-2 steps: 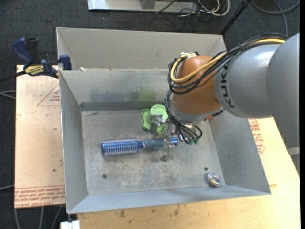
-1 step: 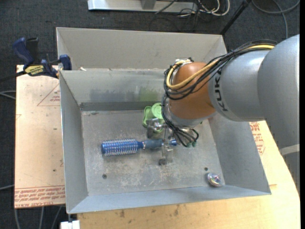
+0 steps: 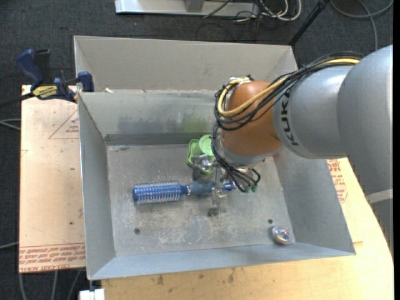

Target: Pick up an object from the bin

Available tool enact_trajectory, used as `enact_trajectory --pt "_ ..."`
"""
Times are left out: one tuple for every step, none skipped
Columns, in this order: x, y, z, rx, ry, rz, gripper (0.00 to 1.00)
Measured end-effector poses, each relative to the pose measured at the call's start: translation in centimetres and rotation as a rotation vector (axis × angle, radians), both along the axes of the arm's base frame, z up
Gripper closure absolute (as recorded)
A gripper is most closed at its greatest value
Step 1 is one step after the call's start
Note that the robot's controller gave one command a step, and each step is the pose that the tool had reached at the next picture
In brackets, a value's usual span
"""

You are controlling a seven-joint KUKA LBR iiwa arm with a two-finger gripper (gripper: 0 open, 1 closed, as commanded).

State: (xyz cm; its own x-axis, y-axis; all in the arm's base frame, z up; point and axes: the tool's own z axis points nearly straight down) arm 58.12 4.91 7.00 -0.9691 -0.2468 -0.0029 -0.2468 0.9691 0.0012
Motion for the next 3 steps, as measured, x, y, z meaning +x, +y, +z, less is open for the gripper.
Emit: enact_trajectory --pt "0.0 0.0 0.0 0.0 0.0 -0.001 1.0" --pt "0.1 0.0 2.1 0.0 -0.001 -0.003 1.0" --pt "0.2 0.1 5.8 0.0 -0.003 -0.004 1.0"
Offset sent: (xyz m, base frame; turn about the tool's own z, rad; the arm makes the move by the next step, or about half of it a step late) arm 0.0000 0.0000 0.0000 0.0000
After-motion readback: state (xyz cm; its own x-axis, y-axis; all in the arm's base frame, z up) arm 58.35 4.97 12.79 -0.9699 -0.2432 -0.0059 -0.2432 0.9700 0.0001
